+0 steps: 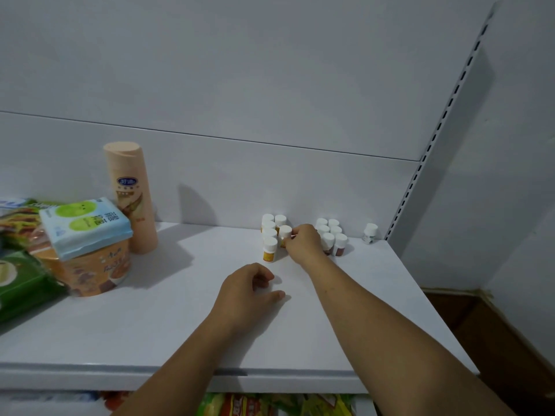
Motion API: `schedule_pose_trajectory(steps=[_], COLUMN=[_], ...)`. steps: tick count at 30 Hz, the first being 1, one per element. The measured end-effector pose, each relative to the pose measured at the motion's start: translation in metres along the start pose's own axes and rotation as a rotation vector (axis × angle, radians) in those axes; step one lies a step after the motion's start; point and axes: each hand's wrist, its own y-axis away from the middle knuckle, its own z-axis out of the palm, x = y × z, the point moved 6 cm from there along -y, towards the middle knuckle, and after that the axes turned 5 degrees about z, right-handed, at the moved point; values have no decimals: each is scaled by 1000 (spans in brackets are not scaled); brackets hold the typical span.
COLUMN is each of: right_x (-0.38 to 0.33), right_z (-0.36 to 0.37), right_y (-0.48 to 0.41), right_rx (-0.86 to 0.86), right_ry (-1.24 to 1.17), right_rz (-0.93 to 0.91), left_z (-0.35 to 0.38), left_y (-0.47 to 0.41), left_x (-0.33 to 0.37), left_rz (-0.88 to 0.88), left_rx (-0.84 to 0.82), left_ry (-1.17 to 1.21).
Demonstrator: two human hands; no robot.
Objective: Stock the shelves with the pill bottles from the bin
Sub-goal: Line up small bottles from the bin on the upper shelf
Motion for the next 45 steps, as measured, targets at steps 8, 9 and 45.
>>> schedule_pose_trajectory(steps=[8,9,45], right_x=[0,-1,35], right_z=[6,7,-48], right_y=[-8,-8,143], right_rx=[4,-1,-202], right_ry=[-53,-61,73], right_rz=[-13,-23,-267], left_z=[0,0,1], left_y=[-2,-3,-6], left_x=[-1,-1,7], left_rz=[29,30,58], left_rx=[-16,-18,-153], left_ry=[-39,-41,-185])
